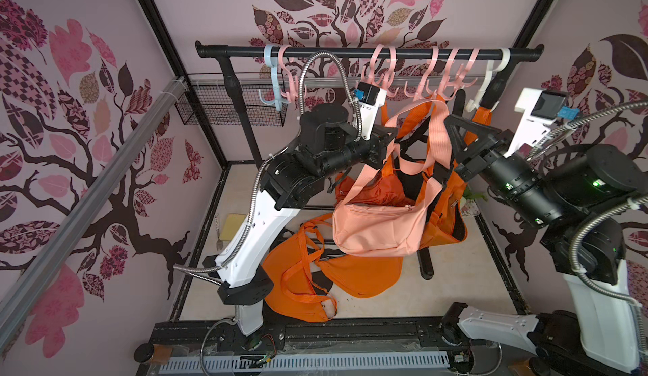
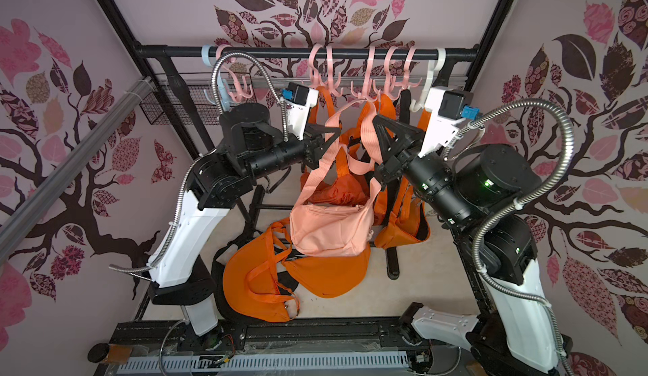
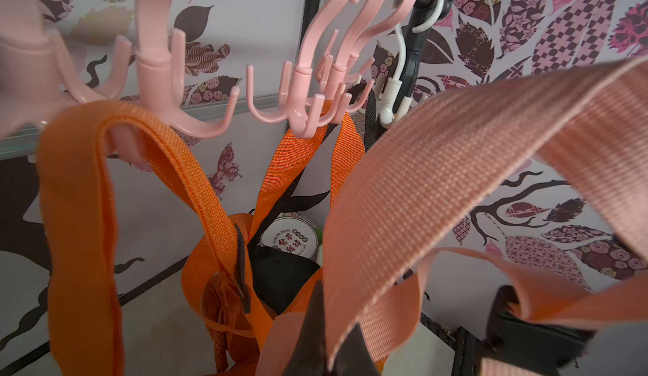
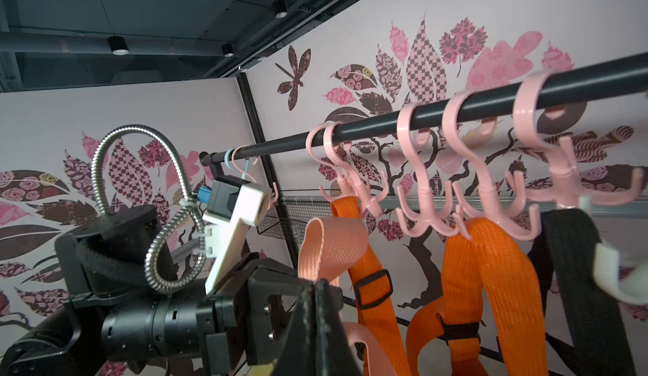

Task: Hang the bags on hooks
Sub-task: Pick up the bag from the bag.

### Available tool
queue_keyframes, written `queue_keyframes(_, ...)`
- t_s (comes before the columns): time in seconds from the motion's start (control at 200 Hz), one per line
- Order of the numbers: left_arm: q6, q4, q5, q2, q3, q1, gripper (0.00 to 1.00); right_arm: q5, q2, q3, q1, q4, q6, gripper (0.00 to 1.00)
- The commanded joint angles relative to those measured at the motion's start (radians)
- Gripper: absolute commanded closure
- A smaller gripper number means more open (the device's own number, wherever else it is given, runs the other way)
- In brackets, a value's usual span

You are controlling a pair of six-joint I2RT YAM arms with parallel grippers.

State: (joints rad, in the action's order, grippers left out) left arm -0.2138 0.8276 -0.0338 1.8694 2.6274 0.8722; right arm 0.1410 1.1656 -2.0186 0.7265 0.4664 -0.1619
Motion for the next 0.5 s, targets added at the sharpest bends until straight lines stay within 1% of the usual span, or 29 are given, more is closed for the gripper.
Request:
queue_keyframes(0.0, -0.039, -0.025, 0.045, 0.018, 0.056, -0.022, 1.0, 0.085, 0.043, -0.076, 0.005, -0.029, 0.062, 1.0)
queue_keyframes(0.155, -0.074, -0.06, 0.055, 0.067, 0.096, -0.042, 1.0, 0.101, 0.109, -0.149, 0.005, -0.016, 0.104, 1.0)
queue_keyframes(0.245, -0.085, -0.099, 0.079, 0.076, 0.091, -0.048, 1.0, 0.109, 0.128, -0.149, 0.004, -0.029, 0.121, 1.0)
queue_keyframes(0.26, -0.087, -0.104, 0.082, 0.078, 0.092, -0.049, 1.0, 0.109, 0.131, -0.177, 0.004, -0.033, 0.125, 1.0)
queue_keyframes(0.375, -0.085, -0.152, 0.104, 0.082, 0.088, -0.053, 1.0, 0.11, 0.171, -0.23, 0.004, -0.023, 0.154, 1.0)
queue_keyframes(0.495, -0.106, -0.162, 0.081, 0.109, 0.098, -0.073, 1.0, 0.115, 0.191, -0.246, -0.026, -0.031, 0.154, 1.0)
